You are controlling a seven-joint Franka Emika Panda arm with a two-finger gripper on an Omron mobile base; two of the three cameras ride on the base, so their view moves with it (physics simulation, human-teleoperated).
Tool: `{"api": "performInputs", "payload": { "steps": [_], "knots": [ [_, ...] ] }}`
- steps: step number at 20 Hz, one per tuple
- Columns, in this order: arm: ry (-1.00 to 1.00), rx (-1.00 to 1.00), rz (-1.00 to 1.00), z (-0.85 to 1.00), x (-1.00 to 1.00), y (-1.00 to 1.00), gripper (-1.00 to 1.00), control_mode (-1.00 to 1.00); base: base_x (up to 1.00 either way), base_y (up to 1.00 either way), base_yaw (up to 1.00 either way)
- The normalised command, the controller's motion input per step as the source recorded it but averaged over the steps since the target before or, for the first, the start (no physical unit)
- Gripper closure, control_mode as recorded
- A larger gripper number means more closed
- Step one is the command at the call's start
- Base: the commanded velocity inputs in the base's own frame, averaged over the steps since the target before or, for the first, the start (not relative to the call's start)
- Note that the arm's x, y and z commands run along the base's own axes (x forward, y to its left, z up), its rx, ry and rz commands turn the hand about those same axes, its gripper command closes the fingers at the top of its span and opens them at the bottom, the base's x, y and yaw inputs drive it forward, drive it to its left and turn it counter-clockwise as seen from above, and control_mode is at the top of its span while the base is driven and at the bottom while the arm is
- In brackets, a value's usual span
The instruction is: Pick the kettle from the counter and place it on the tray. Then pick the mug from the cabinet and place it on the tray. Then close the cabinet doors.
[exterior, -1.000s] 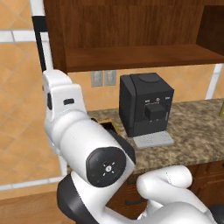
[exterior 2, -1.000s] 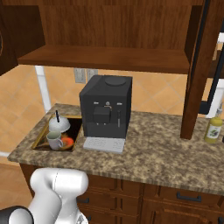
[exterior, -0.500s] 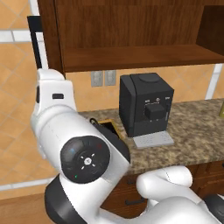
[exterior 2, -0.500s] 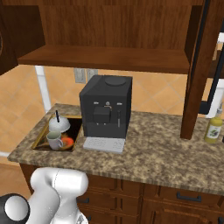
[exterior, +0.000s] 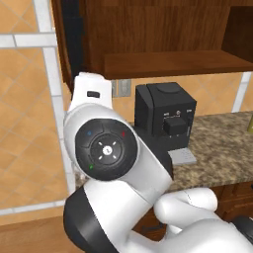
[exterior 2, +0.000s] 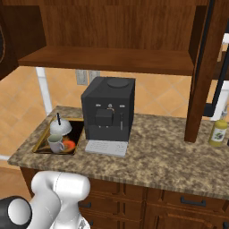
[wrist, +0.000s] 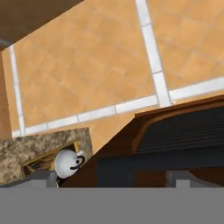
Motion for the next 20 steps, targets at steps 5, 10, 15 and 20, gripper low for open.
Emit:
{"api": "performInputs", "payload": {
  "steps": [5,10,15,20],
  "knots": [
    [0.07,-0.04,-0.22,-0.08,0.61,-0.67,-1.0,-1.0,0.0,0.0,0.0],
    [0.05,-0.02,-0.2,-0.17,0.7,-0.62,-1.0,-1.0,0.0,0.0,0.0],
    [0.03,0.0,-0.12,-0.19,0.81,-0.59,-1.0,-1.0,0.0,0.0,0.0],
    [0.02,0.0,-0.05,-0.29,0.91,-0.57,-1.0,-1.0,0.0,0.0,0.0]
  ]
}}
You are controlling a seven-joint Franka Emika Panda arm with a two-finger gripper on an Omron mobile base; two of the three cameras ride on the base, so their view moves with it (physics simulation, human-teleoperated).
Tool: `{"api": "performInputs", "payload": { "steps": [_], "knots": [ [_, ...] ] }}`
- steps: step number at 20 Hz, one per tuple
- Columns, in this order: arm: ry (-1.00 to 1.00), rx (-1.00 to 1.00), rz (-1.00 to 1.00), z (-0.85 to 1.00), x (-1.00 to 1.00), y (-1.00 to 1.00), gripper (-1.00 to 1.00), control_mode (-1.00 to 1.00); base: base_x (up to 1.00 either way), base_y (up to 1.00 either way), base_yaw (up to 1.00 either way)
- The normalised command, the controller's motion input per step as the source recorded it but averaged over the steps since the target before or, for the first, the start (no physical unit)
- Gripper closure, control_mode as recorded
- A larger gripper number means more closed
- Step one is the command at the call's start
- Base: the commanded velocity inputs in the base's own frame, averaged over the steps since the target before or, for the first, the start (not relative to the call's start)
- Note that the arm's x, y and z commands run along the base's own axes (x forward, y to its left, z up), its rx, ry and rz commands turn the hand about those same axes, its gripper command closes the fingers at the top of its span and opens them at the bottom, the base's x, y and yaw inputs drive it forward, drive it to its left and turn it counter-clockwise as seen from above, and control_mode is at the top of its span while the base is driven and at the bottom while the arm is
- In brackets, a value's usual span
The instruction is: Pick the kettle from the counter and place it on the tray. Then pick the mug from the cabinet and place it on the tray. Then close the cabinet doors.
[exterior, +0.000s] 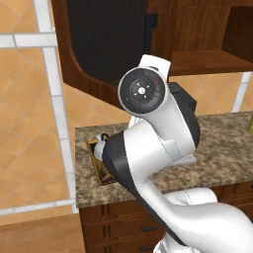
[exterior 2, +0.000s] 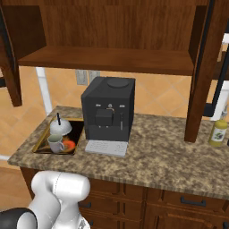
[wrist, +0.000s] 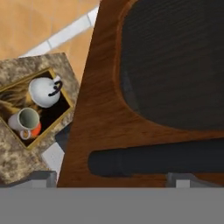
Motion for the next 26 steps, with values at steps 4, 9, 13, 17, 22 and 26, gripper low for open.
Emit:
{"api": "performInputs", "payload": {
  "steps": [4,9,13,17,22,26],
  "knots": [
    [0.0,0.0,0.0,-0.32,1.0,-0.55,-1.0,-1.0,0.0,0.0,0.0],
    [0.0,0.0,0.0,-0.28,1.0,-0.4,-1.0,-1.0,0.0,0.0,0.0],
    [0.0,0.0,0.0,-0.22,1.0,-0.28,-1.0,-1.0,0.0,0.0,0.0],
    [0.0,0.0,0.0,-0.13,0.97,-0.23,-1.0,-1.0,0.0,0.0,0.0],
    [0.01,0.0,0.0,-0.11,0.96,-0.21,-1.0,-1.0,0.0,0.0,0.0],
    [0.0,0.0,0.0,-0.12,0.93,-0.05,-1.0,-1.0,0.0,0.0,0.0]
  ]
}}
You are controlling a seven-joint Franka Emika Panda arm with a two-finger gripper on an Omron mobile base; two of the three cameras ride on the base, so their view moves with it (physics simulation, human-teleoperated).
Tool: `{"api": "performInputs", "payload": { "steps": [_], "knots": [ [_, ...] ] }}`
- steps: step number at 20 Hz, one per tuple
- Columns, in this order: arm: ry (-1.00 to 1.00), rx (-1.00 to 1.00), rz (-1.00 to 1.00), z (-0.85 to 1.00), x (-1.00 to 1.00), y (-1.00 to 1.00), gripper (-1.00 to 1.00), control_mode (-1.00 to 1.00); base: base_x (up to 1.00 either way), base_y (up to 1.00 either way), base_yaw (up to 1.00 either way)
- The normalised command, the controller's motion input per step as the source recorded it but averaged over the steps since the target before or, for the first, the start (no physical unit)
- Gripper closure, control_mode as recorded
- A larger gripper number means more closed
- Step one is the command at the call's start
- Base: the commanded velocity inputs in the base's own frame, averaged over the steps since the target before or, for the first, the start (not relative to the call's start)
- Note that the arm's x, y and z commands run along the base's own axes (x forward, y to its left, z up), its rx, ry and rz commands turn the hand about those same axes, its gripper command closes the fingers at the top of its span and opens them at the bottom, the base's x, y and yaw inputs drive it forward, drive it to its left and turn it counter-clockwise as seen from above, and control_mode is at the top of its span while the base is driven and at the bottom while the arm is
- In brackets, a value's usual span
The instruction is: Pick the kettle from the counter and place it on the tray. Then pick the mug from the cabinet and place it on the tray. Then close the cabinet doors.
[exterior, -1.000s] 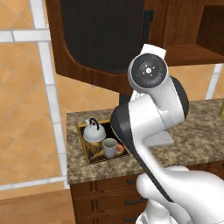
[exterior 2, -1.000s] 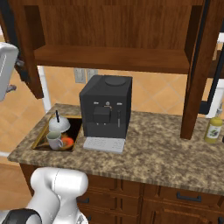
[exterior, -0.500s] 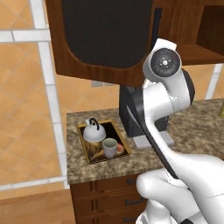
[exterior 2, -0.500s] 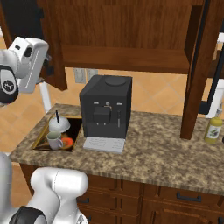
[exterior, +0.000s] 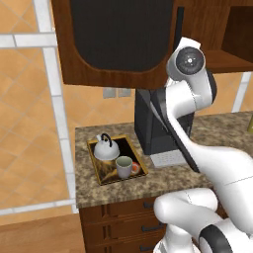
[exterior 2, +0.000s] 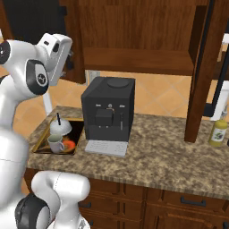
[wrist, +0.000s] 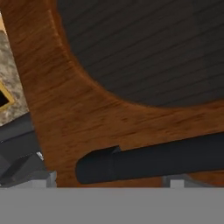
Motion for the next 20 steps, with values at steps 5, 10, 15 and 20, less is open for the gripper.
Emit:
{"api": "performInputs", "payload": {
  "steps": [5,10,15,20],
  "knots": [
    [-0.01,0.0,0.01,-0.1,0.72,0.0,-1.0,-1.0,0.0,0.0,0.0],
    [0.0,0.0,0.0,-0.15,0.77,-0.05,-1.0,-1.0,0.0,0.0,0.0],
    [0.0,0.0,0.0,-0.13,0.64,-0.06,-1.0,-1.0,0.0,0.0,0.0],
    [0.0,0.0,0.0,-0.2,0.64,-0.06,-1.0,-1.0,0.0,0.0,0.0]
  ]
}}
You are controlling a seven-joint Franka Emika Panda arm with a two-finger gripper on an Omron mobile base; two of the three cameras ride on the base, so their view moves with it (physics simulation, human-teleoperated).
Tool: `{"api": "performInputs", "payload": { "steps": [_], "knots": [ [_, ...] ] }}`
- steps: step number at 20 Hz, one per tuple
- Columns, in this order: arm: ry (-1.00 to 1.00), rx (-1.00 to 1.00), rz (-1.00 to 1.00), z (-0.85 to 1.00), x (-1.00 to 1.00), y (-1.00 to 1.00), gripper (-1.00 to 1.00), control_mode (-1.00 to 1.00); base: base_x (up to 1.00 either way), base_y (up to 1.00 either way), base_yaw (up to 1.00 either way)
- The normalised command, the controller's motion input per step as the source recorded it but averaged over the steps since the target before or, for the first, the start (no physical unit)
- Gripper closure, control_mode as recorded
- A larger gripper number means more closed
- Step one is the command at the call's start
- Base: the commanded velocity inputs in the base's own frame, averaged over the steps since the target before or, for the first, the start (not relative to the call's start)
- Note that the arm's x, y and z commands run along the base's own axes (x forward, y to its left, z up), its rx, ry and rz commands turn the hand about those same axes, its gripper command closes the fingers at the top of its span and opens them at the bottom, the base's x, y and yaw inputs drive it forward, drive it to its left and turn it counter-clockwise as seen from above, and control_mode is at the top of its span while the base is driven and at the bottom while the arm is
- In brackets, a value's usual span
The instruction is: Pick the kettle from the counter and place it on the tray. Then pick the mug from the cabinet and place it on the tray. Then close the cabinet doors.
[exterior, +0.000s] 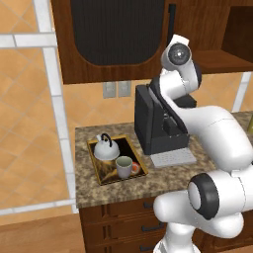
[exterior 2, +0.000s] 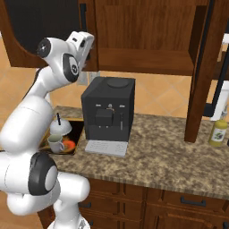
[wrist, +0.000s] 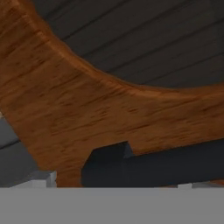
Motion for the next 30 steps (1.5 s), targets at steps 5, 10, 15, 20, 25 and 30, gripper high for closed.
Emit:
{"api": "performInputs", "payload": {
  "steps": [5,10,15,20,25,30],
  "knots": [
    [0.0,0.01,0.0,-0.18,0.65,-0.01,-1.0,-1.0,0.0,0.0,0.0],
    [0.01,0.0,0.0,-0.28,0.57,-0.04,-1.0,-1.0,0.0,0.0,0.0],
    [0.19,0.0,0.0,-0.28,0.31,-0.36,-1.0,-1.0,0.0,0.0,0.0],
    [0.21,0.0,0.0,-0.33,0.19,-0.48,-1.0,-1.0,0.0,0.0,0.0],
    [0.16,0.0,-0.01,-0.46,0.01,-0.55,-1.0,-1.0,0.0,0.0,0.0],
    [0.09,0.0,-0.01,-0.49,0.0,-0.55,-1.0,-1.0,0.0,0.0,0.0]
  ]
}}
